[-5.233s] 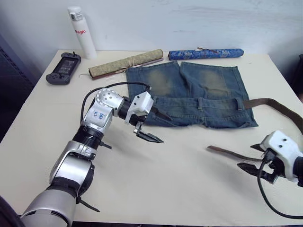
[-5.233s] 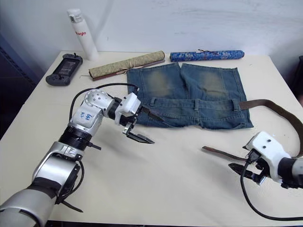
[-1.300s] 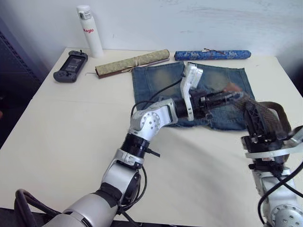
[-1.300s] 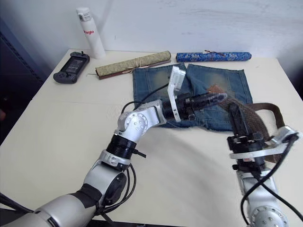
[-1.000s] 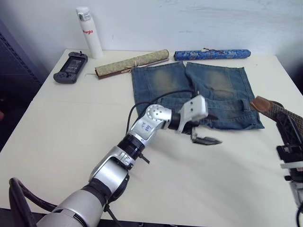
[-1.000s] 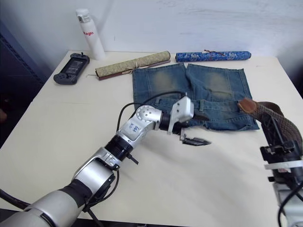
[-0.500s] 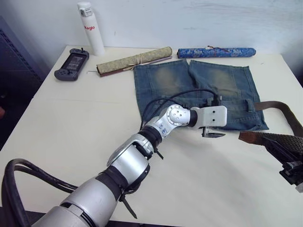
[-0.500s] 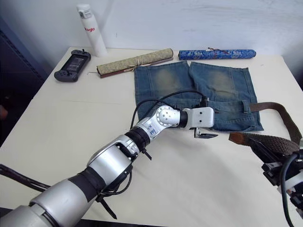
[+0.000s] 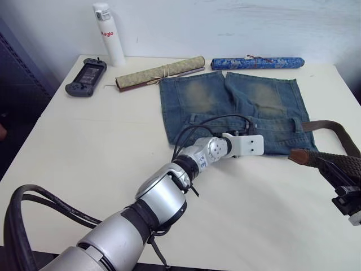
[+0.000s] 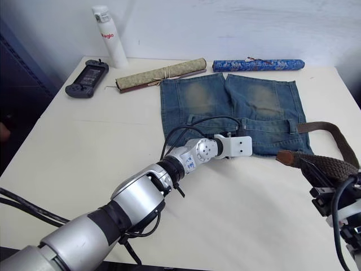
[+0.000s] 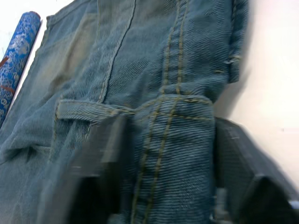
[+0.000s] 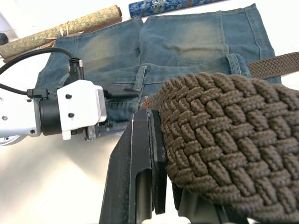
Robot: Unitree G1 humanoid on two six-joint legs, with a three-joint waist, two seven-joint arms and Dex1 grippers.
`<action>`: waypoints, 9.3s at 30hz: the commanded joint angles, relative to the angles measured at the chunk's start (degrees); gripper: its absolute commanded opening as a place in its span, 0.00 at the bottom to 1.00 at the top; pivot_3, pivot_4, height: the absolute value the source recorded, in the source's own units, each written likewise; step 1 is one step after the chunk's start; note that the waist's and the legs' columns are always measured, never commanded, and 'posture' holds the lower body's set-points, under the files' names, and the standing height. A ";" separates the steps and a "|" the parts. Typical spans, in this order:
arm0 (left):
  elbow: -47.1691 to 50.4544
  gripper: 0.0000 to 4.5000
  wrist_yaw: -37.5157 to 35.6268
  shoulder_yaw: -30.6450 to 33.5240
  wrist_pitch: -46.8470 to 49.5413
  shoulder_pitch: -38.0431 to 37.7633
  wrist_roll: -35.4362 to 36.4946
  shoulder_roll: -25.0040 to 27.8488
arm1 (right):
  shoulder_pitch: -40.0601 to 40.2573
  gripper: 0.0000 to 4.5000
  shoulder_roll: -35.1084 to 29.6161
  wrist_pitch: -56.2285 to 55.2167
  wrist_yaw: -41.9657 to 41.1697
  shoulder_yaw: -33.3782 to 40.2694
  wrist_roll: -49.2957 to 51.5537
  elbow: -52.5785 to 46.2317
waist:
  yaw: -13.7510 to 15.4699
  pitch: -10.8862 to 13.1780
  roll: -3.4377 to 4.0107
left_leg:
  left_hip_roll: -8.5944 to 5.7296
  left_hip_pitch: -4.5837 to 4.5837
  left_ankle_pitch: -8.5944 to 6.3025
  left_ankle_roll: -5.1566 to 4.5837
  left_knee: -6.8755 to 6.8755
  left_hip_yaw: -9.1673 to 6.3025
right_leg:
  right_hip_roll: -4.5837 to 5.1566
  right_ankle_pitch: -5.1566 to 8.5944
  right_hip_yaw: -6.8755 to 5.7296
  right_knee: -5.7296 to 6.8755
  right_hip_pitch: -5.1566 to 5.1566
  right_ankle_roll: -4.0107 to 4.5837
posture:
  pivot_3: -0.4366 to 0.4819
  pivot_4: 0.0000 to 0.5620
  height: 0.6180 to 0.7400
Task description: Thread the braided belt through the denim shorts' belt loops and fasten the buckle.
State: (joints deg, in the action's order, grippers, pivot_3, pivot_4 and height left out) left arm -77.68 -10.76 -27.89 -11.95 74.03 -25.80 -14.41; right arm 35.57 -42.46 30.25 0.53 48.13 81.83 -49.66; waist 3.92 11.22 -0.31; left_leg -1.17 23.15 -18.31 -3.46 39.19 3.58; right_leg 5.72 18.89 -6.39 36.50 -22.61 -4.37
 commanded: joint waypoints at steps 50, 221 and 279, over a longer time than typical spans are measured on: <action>57.06 0.99 -74.02 16.70 27.51 -15.88 36.65 35.74 | 2.87 0.00 -4.58 7.02 -2.85 4.47 9.16 5.18 | -1.18 -0.33 0.48 | 0.01 0.02 0.14 -0.08 0.82 -0.10 | 0.00 -0.03 -0.04 0.51 0.24 0.06 | 0.48 0.27 0.56; 68.30 1.00 -57.42 11.96 26.00 -25.75 32.97 38.54 | -25.97 0.98 -26.08 6.03 -25.71 -43.69 -44.00 5.26 | -2.05 -0.42 0.67 | -0.08 0.05 0.16 -0.07 0.84 -0.11 | 0.05 -0.01 0.11 0.63 0.13 0.08 | 0.48 0.27 0.56; 63.71 1.00 -54.02 9.29 23.61 -24.30 30.58 33.19 | -18.95 0.99 -38.20 -29.52 -51.77 -18.84 -42.72 55.65 | -2.35 -0.31 0.86 | -0.09 -0.41 0.22 0.05 0.88 -0.34 | 0.04 -0.04 -0.03 0.40 0.77 0.02 | 0.48 0.27 0.56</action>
State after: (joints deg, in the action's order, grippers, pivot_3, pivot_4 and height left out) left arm -14.69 -65.61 -19.00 11.52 48.74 4.80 18.94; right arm 15.28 -82.16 -16.95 -53.25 23.94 27.14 14.81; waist 1.57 10.91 0.55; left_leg -1.25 22.74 -18.12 -3.40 40.08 3.14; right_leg 5.76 18.85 -6.47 36.88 -21.80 -4.35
